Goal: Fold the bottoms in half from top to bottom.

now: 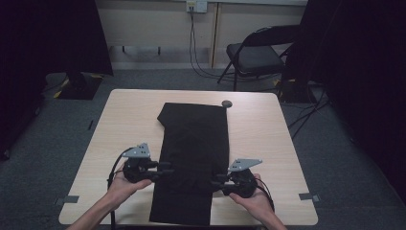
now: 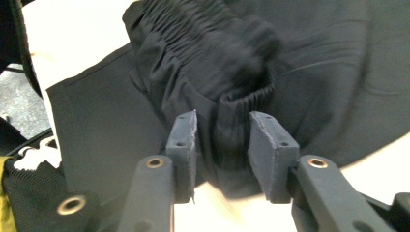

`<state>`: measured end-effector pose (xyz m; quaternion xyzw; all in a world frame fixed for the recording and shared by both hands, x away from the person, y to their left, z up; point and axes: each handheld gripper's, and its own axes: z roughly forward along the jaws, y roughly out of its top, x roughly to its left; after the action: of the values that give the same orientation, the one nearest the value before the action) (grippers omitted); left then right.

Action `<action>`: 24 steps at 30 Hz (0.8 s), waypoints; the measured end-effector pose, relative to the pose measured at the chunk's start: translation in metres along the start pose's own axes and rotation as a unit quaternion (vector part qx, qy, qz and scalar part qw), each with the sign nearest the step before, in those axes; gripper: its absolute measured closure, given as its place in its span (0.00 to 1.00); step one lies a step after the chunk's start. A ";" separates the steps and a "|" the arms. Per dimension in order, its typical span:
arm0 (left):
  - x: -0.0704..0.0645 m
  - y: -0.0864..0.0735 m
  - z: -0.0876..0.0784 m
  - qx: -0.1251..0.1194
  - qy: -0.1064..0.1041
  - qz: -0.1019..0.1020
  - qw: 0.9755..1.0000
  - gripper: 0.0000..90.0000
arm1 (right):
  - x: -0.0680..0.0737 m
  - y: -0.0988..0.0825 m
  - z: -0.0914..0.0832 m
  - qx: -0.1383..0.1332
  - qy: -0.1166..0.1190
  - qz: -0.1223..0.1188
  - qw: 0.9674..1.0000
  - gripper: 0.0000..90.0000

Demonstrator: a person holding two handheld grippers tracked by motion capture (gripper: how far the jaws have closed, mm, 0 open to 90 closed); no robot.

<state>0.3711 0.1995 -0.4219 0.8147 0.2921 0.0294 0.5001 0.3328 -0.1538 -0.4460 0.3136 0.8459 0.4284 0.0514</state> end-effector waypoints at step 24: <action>0.016 -0.012 0.027 0.052 0.026 0.027 0.998 0.50 | -0.015 0.005 0.008 -0.001 -0.008 0.011 1.000 0.74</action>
<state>0.3885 0.1902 -0.4493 0.8458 0.2841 0.0483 0.4488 0.3498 -0.1543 -0.4495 0.3257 0.8418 0.4270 0.0535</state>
